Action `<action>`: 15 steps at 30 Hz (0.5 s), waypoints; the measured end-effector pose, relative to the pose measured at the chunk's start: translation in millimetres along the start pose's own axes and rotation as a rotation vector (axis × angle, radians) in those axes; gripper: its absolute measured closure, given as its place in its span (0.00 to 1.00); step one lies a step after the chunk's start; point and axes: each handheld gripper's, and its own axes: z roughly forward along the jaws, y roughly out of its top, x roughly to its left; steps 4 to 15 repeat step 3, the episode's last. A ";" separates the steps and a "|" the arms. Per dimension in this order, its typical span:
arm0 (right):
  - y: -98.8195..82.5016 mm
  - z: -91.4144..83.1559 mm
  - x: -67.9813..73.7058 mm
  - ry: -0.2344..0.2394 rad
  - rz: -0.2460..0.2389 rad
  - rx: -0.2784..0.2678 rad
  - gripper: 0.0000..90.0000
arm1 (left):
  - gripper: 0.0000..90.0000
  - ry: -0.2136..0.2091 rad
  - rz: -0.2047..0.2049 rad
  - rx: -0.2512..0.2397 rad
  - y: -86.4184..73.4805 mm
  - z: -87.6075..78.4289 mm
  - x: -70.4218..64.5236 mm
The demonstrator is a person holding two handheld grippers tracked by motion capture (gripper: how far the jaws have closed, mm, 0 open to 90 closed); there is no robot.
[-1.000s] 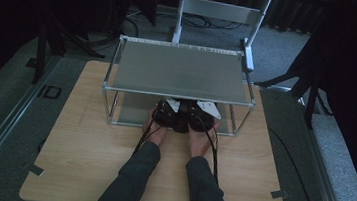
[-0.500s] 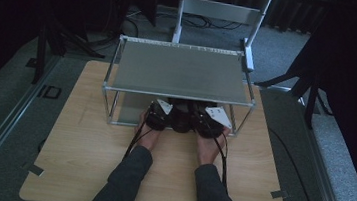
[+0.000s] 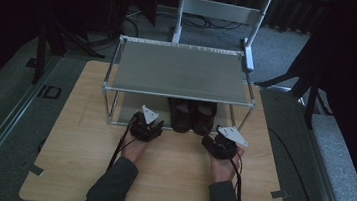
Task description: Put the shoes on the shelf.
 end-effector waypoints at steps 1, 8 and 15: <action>-1.3 -1.3 -1.6 0.003 -0.005 0.018 0.48 | 0.58 -0.013 -0.006 0.006 -1.5 -3.9 1.4; -2.6 -4.6 -4.9 0.018 -0.013 0.051 0.48 | 0.58 -0.023 -0.011 0.005 -5.0 -11.4 3.3; -2.6 -4.6 -4.9 0.018 -0.013 0.051 0.48 | 0.58 -0.023 -0.011 0.005 -5.0 -11.4 3.3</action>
